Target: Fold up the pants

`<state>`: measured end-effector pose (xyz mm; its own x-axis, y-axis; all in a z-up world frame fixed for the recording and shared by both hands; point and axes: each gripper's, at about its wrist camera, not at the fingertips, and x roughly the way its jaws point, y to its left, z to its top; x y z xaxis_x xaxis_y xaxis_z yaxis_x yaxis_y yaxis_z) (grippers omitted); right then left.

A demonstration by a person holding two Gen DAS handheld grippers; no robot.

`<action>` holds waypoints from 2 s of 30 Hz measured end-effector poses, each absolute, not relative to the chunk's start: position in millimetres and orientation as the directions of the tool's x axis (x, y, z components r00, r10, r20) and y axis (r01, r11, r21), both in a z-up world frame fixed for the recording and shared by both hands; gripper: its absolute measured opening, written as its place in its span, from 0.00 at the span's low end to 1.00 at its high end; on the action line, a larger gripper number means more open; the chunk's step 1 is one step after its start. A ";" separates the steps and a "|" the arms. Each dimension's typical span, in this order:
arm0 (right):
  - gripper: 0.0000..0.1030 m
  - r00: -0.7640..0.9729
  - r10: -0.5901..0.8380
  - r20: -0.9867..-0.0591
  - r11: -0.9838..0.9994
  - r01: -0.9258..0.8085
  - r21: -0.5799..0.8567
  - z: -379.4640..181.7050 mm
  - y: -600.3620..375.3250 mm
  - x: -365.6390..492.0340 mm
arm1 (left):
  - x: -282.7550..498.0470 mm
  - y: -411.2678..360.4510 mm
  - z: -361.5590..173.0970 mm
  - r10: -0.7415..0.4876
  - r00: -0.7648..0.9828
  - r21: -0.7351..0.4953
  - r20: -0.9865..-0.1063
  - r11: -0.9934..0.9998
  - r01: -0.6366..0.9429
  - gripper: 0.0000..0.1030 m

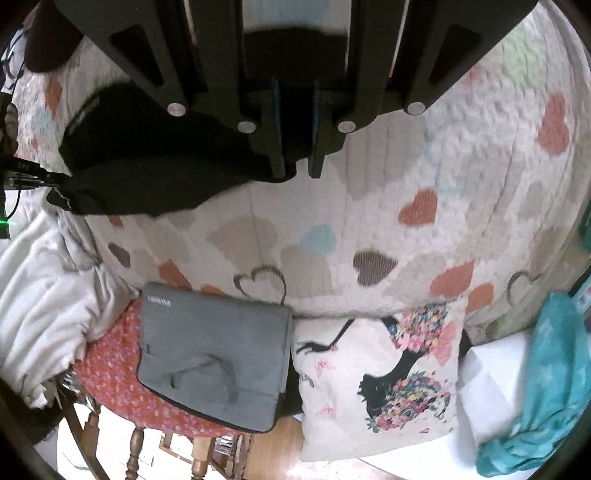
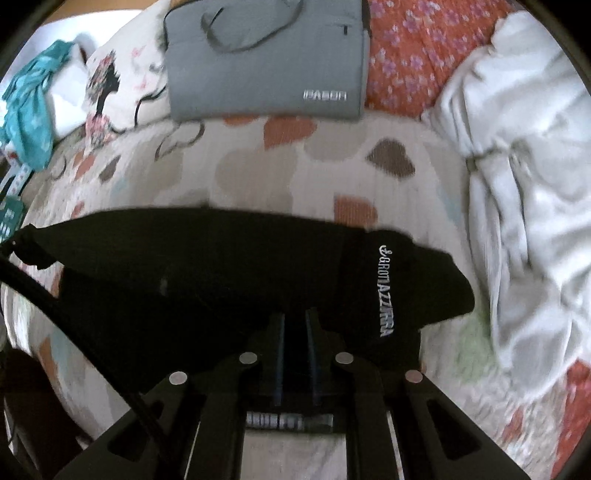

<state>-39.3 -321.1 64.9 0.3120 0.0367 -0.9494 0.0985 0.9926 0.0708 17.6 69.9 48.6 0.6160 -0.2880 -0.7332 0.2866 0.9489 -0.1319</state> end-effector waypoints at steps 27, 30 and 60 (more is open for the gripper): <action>0.33 0.297 0.260 -0.919 0.966 -0.079 0.248 81.2 -210.7 -40.5 | -31.7 138.7 -21.5 -0.341 0.503 -0.385 -0.794 0.923 0.019 0.34; 0.33 0.253 0.355 -0.900 0.929 -0.203 0.309 78.3 -145.7 -10.9 | -41.2 129.6 -35.9 -0.392 0.491 -0.430 -0.778 0.902 0.039 0.34; 0.07 0.083 0.313 -0.946 0.932 -0.217 0.289 16.4 33.8 91.3 | -42.2 146.2 -57.7 -0.486 0.492 -0.548 -0.722 0.836 0.023 0.16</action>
